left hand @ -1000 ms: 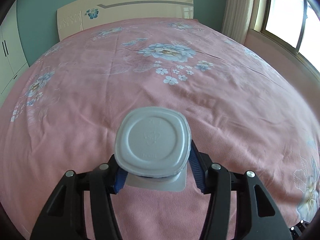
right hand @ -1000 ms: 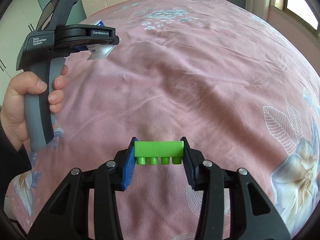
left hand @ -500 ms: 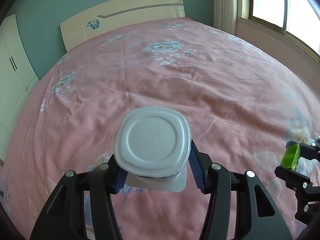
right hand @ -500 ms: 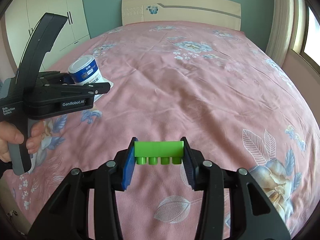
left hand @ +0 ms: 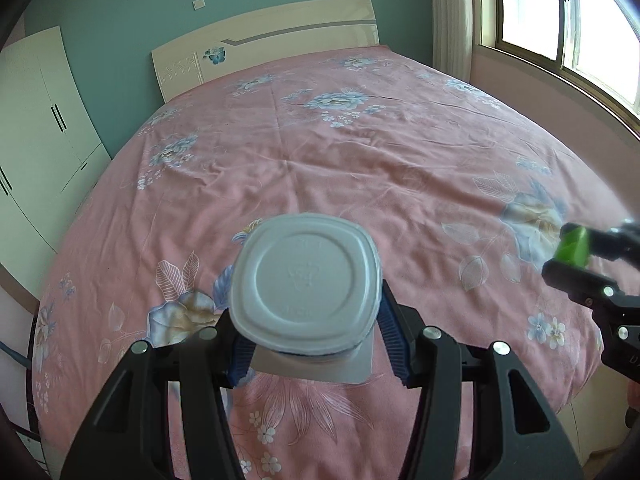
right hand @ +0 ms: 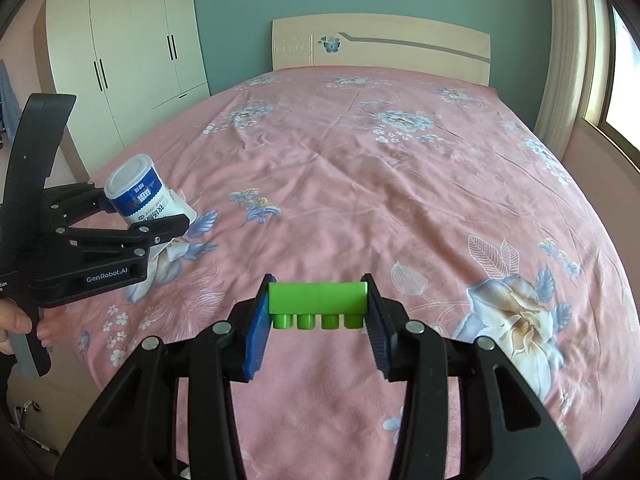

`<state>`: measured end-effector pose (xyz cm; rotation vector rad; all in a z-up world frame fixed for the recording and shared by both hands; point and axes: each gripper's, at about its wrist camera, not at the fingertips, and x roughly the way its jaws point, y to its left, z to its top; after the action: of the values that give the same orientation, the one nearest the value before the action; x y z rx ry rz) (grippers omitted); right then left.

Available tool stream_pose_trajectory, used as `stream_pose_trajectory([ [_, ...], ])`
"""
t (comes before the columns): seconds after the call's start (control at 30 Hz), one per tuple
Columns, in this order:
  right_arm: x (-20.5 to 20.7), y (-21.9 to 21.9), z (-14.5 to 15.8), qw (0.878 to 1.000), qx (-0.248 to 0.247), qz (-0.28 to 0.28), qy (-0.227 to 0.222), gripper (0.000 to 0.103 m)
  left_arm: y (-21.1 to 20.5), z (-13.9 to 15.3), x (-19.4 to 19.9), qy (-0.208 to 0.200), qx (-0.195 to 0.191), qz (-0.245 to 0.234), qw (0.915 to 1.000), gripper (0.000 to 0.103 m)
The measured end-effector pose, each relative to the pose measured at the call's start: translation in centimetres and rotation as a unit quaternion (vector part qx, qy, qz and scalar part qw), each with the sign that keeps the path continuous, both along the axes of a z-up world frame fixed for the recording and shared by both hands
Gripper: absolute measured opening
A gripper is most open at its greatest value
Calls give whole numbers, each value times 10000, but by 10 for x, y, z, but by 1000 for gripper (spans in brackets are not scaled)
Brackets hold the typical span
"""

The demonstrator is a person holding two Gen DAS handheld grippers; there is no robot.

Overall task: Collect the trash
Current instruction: 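Carry the white jar and green brick in both tools down over the bin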

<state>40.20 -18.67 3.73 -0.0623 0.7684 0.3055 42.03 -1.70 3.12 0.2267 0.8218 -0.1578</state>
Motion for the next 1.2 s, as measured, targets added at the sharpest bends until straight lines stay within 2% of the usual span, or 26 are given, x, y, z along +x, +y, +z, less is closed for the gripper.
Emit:
stream_pose_trajectory([
  [0.3, -123, -3, 107, 9989, 65, 151, -430, 44, 6, 90, -118, -482, -84, 19, 9988, 56],
  [0.43, -174, -6, 141, 9976, 99, 206, -660, 44, 9, 119, -166, -748, -66, -51, 9972, 56],
  [0.57, -216, -8, 162, 9964, 43, 272, -799, 44, 11, 134, -207, -885, 3, -115, 9960, 56],
  [0.83, -274, -5, 163, 9958, -137, 440, -789, 44, 13, 130, -264, -857, 133, -329, 9957, 56],
  [1.07, -298, 3, 141, 9955, -329, 629, -631, 44, 13, 98, -284, -533, 175, -473, 9973, 56],
  [1.2, -302, 5, 125, 9957, -278, 727, -496, 44, 12, 80, -289, -350, 191, -525, 9978, 56],
])
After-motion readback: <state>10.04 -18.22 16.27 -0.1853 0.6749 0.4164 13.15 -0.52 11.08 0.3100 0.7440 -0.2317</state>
